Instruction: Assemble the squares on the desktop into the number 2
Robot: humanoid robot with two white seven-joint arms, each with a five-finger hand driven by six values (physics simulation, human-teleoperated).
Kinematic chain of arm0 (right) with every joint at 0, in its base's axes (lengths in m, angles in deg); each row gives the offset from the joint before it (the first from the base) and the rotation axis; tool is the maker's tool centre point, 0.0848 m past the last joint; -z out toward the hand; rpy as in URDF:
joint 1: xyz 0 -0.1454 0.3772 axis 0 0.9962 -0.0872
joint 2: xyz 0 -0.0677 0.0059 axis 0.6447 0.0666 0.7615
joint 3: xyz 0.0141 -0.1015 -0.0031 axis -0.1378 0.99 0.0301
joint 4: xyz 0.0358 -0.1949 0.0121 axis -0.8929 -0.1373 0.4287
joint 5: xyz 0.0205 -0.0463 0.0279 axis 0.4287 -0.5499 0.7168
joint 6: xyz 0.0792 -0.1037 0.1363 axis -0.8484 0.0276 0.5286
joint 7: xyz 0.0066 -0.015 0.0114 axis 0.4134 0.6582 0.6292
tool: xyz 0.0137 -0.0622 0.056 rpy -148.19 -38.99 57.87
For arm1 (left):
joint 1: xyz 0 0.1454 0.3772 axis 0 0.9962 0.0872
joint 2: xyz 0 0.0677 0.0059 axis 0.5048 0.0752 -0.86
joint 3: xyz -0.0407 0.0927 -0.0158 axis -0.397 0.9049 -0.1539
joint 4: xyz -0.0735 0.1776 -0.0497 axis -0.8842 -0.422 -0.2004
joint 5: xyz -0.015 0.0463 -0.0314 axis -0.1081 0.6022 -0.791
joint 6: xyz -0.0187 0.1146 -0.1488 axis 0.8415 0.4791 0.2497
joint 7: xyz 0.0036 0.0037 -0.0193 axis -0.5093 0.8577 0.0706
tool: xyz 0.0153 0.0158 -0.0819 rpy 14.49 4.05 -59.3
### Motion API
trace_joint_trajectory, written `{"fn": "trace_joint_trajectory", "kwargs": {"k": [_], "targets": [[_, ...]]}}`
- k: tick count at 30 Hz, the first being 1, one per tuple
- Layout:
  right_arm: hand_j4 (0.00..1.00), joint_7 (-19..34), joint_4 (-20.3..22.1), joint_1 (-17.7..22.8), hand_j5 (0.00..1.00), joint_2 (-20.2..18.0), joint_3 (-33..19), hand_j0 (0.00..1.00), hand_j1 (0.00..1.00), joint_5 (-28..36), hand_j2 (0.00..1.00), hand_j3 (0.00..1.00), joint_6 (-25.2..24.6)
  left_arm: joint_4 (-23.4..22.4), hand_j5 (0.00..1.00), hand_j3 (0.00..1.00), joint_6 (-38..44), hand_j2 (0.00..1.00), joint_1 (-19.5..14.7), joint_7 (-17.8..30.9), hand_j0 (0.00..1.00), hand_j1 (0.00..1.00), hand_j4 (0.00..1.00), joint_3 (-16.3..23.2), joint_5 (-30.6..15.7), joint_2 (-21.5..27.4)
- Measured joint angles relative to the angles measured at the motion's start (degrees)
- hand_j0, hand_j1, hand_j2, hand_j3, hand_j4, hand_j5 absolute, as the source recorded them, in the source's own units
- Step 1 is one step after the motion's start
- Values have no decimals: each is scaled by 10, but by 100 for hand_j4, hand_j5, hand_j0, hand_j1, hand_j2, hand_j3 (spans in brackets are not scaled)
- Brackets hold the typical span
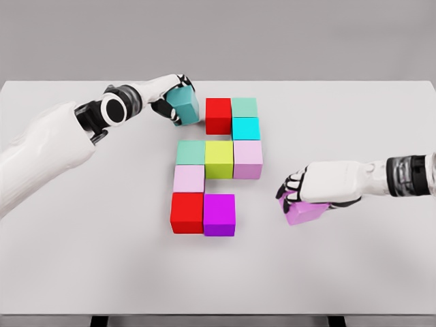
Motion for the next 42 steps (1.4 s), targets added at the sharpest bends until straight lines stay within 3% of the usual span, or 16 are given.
{"fn": "trace_joint_trajectory", "kwargs": {"k": [12, 14, 15, 16, 17, 20, 23, 37, 38, 40, 41, 42], "targets": [[61, 1, -22, -40, 61, 57, 31, 61, 61, 0, 61, 61, -1, -2, 48, 48, 0, 48, 0, 0, 48, 48, 48, 3, 0, 0], [72, 1, -29, -41, 72, 60, 33, 72, 72, -2, 72, 72, -1, -3, 48, 48, 0, 48, 0, 0, 48, 48, 48, 3, 0, -1], [83, 0, -32, -41, 83, 60, 33, 83, 83, -3, 83, 83, 0, -4, 49, 49, 0, 49, 0, -1, 49, 49, 49, 3, 0, -1], [100, -1, -33, -41, 100, 61, 33, 100, 100, -4, 100, 100, 0, -4, 54, 54, 0, 54, 0, -1, 54, 54, 54, 3, 0, -2], [100, -2, -35, -41, 100, 61, 33, 100, 100, -6, 100, 100, 0, -4, 55, 55, 0, 55, 0, -1, 55, 55, 55, 3, 0, -3], [100, -8, -35, -41, 100, 61, 34, 100, 100, -9, 100, 100, 1, -5, 59, 59, 0, 59, 0, -1, 59, 59, 59, 4, 0, -6], [100, -10, -34, -42, 100, 60, 34, 100, 100, -10, 100, 100, 1, -5, 72, 72, 1, 72, 0, -1, 72, 72, 72, 4, 0, -7], [100, -11, -22, -45, 100, 47, 30, 100, 100, -6, 100, 100, 1, -14, 86, 86, 1, 86, -2, -1, 86, 86, 86, 3, 0, -10], [92, -12, -20, -45, 92, 47, 30, 92, 92, -6, 92, 92, 1, -15, 86, 86, 1, 86, -2, -1, 86, 86, 86, 3, 0, -11], [57, -11, -14, -45, 57, 46, 31, 57, 57, -5, 57, 57, 1, -15, 86, 86, 1, 86, -3, -1, 86, 86, 86, 3, 0, -11], [61, -9, -12, -44, 61, 46, 31, 61, 61, -4, 61, 61, 1, -16, 87, 87, 1, 87, -2, -1, 87, 87, 87, 3, 0, -12], [92, -7, -10, -44, 92, 45, 31, 92, 92, -3, 92, 92, 1, -16, 87, 87, 1, 87, -3, -1, 87, 87, 87, 3, 0, -12]]}}
